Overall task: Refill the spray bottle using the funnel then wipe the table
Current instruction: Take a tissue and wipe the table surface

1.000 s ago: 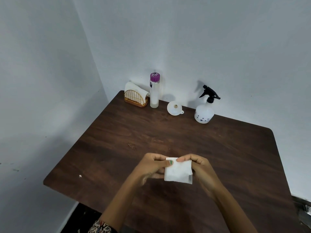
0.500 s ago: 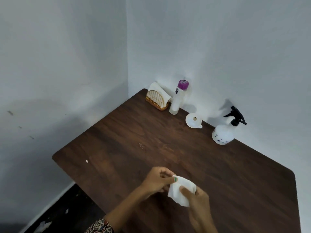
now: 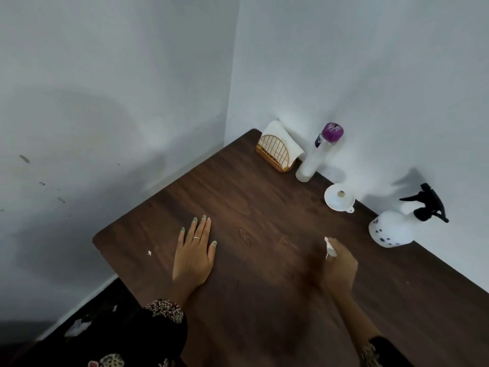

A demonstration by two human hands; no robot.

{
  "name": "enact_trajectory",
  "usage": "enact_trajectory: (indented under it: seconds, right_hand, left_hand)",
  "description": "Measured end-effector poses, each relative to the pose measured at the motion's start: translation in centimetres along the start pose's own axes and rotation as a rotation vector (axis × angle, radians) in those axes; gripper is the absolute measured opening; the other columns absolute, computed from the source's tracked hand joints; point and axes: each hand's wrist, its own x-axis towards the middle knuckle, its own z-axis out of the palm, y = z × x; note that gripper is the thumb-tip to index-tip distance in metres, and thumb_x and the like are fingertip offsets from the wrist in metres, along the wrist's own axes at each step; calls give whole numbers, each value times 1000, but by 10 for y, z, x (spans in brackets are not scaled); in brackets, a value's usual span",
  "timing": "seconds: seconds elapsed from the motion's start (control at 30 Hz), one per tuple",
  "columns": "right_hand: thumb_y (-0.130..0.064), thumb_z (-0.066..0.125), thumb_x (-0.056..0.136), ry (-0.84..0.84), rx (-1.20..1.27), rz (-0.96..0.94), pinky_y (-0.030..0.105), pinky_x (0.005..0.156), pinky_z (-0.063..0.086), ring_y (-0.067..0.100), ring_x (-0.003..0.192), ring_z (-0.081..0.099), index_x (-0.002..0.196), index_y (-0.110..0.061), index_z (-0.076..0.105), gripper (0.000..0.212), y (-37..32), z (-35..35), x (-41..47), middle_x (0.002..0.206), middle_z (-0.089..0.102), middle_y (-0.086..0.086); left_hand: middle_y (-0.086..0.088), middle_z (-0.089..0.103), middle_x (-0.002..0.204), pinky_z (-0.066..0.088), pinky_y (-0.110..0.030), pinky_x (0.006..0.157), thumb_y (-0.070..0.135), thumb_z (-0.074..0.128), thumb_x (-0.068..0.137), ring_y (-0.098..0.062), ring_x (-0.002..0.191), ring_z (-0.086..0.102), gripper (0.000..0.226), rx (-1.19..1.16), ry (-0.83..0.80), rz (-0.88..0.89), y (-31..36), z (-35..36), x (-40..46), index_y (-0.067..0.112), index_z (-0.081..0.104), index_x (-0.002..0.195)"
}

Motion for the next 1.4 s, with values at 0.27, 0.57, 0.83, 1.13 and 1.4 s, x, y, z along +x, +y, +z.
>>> enact_trajectory:
  seconds: [0.27,0.57,0.83,1.13,1.4]
  right_hand:
    - [11,37,86,-166,-279,41,36,115,18,25,145,13,145,-2,29,61,-27,67,17,156,19,15]
    - [0,51,83,-554,-274,-771,28,117,7,31,144,14,143,5,26,65,-83,147,-54,151,23,24]
    - [-18,31,100,-575,-412,-1151,36,118,18,22,136,38,139,-8,43,42,-26,98,-26,146,42,11]
    - [8,41,90,-285,-639,-158,38,109,26,35,141,19,143,5,26,54,25,25,49,152,21,24]
    - [-8,37,98,-610,-216,-866,18,101,42,7,119,55,127,-4,54,34,-53,102,-130,126,59,6]
  left_hand:
    - [1,20,157,9,-41,119,42,18,96,-16,147,10,60,26,-7,3,-2,6,1,15,19,150]
    - [3,20,157,8,-41,119,31,17,96,-15,147,11,56,35,11,10,-4,8,2,16,18,150]
    - [3,22,157,6,-39,119,30,14,93,-15,147,11,59,-21,35,17,-3,6,1,16,21,150]
    - [1,22,157,7,-40,119,31,13,94,-16,147,11,58,-8,36,11,-1,5,1,14,21,150]
    - [2,22,157,4,-38,119,33,7,91,-15,147,10,64,-83,48,18,-3,6,1,13,22,149]
